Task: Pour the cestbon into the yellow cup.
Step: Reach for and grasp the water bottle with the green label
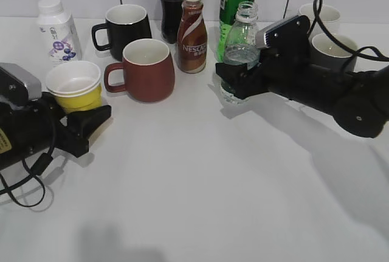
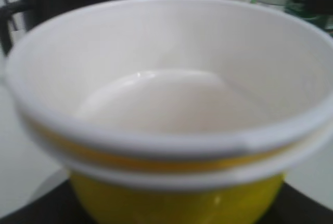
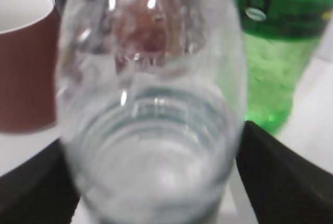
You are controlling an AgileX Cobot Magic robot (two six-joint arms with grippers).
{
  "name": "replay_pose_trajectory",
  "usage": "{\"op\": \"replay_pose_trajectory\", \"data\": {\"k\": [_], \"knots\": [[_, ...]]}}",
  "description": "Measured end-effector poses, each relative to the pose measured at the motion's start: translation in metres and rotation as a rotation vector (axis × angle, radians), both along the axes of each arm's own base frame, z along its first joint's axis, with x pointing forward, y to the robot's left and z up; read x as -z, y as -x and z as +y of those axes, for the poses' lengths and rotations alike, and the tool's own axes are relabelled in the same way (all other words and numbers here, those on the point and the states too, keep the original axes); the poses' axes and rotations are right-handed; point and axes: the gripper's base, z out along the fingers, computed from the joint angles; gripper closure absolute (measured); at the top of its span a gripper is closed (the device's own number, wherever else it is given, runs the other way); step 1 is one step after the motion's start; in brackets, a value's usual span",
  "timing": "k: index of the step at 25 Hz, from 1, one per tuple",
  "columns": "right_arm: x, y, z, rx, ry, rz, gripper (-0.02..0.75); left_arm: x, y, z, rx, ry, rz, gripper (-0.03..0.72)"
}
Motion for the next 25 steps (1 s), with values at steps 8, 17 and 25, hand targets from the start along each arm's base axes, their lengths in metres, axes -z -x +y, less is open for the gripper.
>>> {"op": "replay_pose_trajectory", "data": {"k": [8,17,25], "knots": [[0.009,-0.009,0.004,-0.004,-0.003,0.009,0.219,0.0,0.006,-0.007,0.101,0.003,0.013,0.246],[0.009,-0.009,0.004,-0.006,-0.002,0.009,0.276,-0.002,0.016,-0.042,0.243,0.01,-0.002,0.246],[-0.003,-0.004,0.008,-0.095,0.059,-0.052,0.276,-0.013,0.012,-0.072,0.327,0.029,-0.069,0.246]]}}
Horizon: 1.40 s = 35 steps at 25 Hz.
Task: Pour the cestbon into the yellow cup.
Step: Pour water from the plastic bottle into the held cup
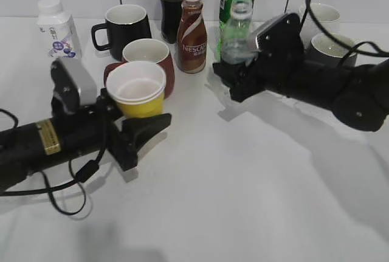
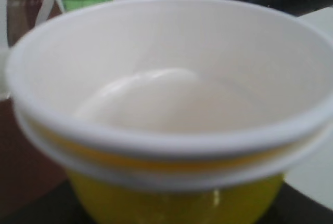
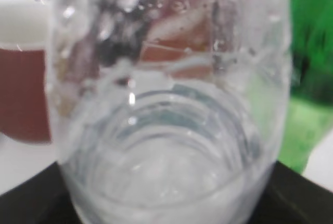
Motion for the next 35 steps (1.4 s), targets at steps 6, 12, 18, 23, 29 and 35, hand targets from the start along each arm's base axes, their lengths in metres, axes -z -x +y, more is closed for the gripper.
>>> {"op": "replay_pose_trajectory", "data": {"k": [6,12,18,23,29,35], "knots": [[-0.02,0.004,0.002,-0.054,0.032,-0.084,0.276,-0.008,-0.008,-0.018,0.027,0.023,0.005,0.246],[-0.029,0.007,0.002,-0.098,0.133,-0.169,0.276,-0.011,-0.014,-0.026,0.041,0.023,0.036,0.246],[-0.024,0.009,0.003,-0.143,0.231,-0.194,0.276,-0.011,-0.014,-0.027,0.052,0.029,0.056,0.246],[-0.022,0.009,0.003,-0.156,0.268,-0.207,0.276,-0.011,-0.014,-0.027,0.051,0.032,0.063,0.246],[-0.022,0.011,0.003,-0.188,0.319,-0.259,0.276,-0.008,-0.013,-0.029,0.051,0.008,0.083,0.246],[-0.035,0.012,0.003,-0.21,0.39,-0.375,0.276,-0.011,-0.013,-0.053,0.097,-0.055,0.075,0.246]]}}
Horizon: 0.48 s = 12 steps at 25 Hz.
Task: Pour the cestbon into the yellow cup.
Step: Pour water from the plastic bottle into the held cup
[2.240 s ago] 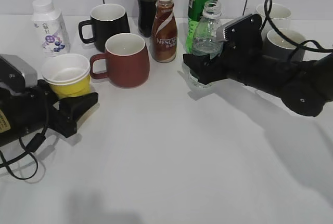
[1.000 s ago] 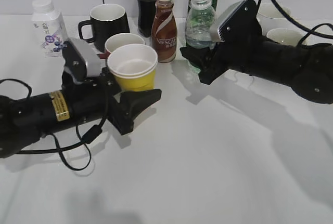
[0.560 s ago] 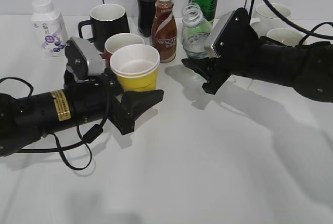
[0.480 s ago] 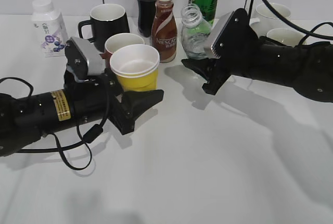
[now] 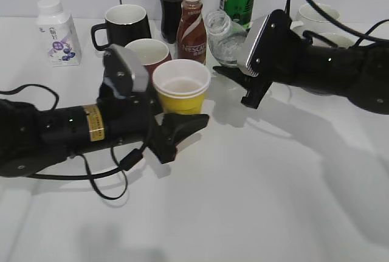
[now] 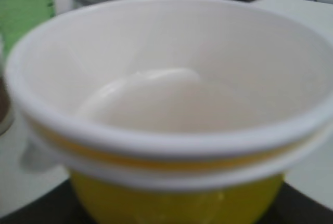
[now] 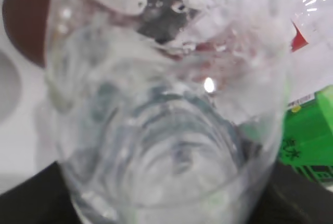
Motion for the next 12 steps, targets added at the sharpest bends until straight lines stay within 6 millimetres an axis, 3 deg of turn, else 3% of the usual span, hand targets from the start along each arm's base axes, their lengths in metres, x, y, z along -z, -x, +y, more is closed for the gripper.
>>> {"op": "replay_pose_trajectory", "data": {"k": [5,12], "knots": [[-0.0105,0.0009,-0.0033,-0.002,0.104,-0.09,0.276,-0.0034,-0.0019,-0.0074,0.013,-0.005,-0.015,0.246],[-0.0093,0.0004,-0.0066,-0.013,0.244,-0.167,0.276,0.0021,0.0002,-0.0068,0.028,-0.058,0.021,0.246]]}}
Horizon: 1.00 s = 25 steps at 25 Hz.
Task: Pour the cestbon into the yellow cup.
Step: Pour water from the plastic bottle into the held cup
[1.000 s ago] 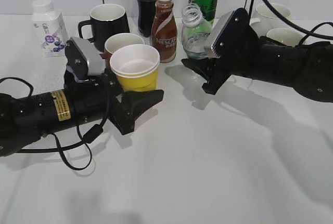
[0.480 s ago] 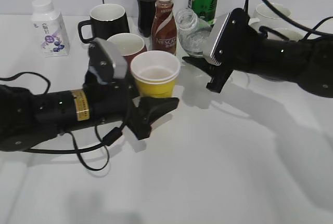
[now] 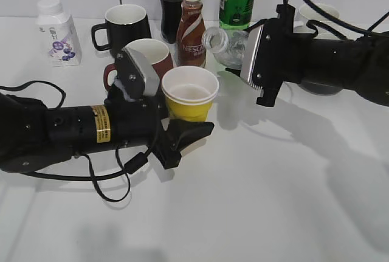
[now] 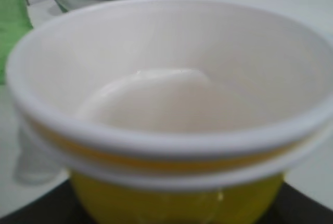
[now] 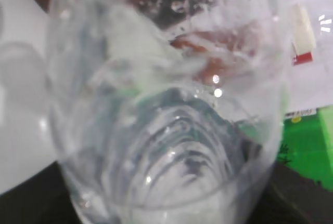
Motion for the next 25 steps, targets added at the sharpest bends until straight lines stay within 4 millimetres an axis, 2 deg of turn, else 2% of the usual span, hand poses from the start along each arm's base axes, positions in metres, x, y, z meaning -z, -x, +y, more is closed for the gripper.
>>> {"op": "replay_pose_trajectory", "data": {"k": [17,25], "knots": [[-0.0024,0.0003,-0.0005,-0.074,0.168,-0.178,0.276,0.0037,0.0025,-0.0011,0.045,-0.055,0.014,0.246],[-0.0048,0.0,0.0002,-0.101,0.21,-0.262,0.276,0.0039,0.0103,-0.0098,0.082,-0.058,0.014,0.246]]}}
